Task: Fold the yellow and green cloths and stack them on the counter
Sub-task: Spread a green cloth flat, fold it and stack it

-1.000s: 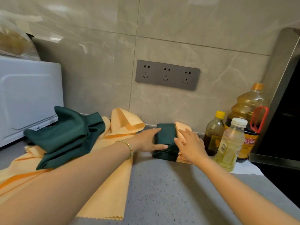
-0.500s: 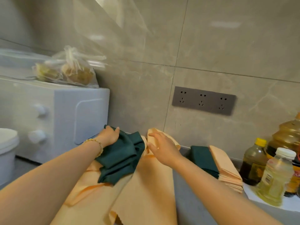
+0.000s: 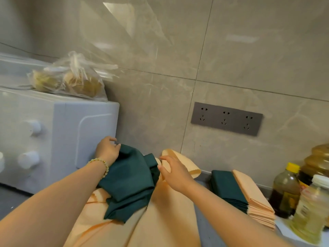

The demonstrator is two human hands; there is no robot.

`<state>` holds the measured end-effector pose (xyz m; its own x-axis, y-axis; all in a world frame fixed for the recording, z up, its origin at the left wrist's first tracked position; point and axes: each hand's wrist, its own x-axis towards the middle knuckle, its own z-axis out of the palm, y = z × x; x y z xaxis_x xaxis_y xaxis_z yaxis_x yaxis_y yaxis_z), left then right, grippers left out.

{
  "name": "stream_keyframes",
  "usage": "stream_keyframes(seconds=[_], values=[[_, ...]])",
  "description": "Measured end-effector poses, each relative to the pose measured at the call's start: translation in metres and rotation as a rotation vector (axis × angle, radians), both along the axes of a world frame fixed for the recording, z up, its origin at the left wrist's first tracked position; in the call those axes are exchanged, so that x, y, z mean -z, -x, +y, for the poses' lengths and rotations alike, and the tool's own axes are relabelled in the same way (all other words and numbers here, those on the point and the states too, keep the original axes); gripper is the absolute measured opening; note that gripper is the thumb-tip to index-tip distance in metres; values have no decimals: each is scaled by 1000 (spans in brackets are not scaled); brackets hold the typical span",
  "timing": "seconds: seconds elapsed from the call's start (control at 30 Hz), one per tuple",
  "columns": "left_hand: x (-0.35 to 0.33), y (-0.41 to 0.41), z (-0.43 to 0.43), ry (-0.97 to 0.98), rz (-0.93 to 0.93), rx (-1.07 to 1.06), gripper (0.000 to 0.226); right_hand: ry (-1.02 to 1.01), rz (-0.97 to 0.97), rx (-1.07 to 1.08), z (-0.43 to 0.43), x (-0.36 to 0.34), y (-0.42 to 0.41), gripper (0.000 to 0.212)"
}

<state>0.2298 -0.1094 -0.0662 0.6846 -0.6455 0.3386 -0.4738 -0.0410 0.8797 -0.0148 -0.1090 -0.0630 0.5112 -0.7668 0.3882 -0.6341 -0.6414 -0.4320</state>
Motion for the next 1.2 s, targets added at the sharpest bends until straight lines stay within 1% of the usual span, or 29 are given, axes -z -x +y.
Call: stream_keyframes(seconds=[0.1,0.2,0.27,0.33,0.4,0.53,0.63,0.67,0.73,0.8,0.87,0.93,1.0,1.03,1.1,1.13,1.17,1.2], values=[[-11,17,9,119,11,137,13,-7,-20,-5,3,-2,-2,44],[-30,54,21,153,-76,387,16,-34,-75,4,5,-16,2,54],[-44,82,31,133,-176,574,20,-88,-115,-19,7,-32,9,65],[-61,109,45,63,-294,729,21,-157,-124,-68,15,-51,24,75],[-78,133,57,16,-327,844,17,-226,-138,-130,27,-68,39,79],[-108,170,88,-4,-353,969,22,-336,-235,-180,54,-93,74,75],[-129,189,114,-10,-392,991,21,-437,-246,-246,78,-111,100,87],[-137,195,123,-13,-394,1002,20,-460,-251,-268,90,-120,110,84],[-153,207,142,-17,-394,1035,18,-497,-240,-298,111,-136,126,62],[-169,219,162,-39,-430,1065,15,-495,-176,-303,131,-148,141,41],[-184,230,181,-63,-483,1076,14,-466,-114,-290,147,-157,157,28],[-197,237,195,-48,-515,1063,13,-407,-94,-263,164,-168,171,26],[-211,242,208,-2,-503,1039,10,-356,-161,-263,184,-183,185,31],[-220,245,216,17,-480,1037,14,-354,-238,-289,195,-191,191,33],[-237,251,229,16,-436,1074,34,-366,-403,-354,213,-206,201,34],[-245,255,236,-2,-426,1106,41,-373,-449,-374,221,-212,207,33],[-249,258,241,-31,-426,1136,44,-377,-449,-381,226,-216,212,32],[-251,259,243,-75,-438,1155,45,-396,-407,-375,228,-217,217,34]])
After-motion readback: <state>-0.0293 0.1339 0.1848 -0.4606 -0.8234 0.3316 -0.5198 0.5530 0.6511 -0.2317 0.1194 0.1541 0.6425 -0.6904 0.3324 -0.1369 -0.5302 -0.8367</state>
